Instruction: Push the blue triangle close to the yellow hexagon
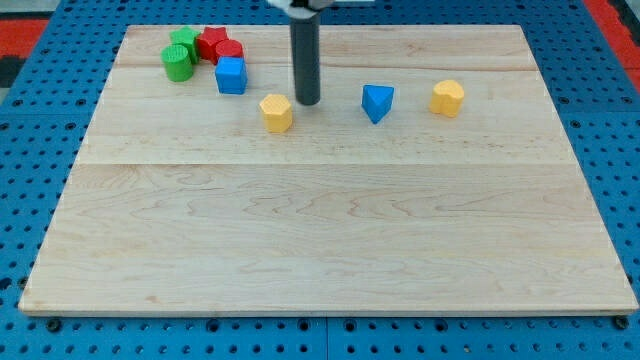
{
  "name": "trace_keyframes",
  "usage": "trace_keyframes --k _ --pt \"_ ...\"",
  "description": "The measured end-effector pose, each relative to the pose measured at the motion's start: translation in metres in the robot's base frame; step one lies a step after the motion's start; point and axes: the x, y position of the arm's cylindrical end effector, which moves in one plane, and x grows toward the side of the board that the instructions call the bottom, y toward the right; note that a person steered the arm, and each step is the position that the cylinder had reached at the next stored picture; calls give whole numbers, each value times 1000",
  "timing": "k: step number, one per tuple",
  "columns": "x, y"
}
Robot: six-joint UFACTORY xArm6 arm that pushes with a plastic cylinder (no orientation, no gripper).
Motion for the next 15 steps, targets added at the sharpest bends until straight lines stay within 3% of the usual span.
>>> trace_keyframes --k 1,2,4,6,12,14,15 --pt "-37 46" --pt "-2 91" --pt "49 100" --pt "70 133" --pt "69 81" --pt "68 31" --pt "68 87"
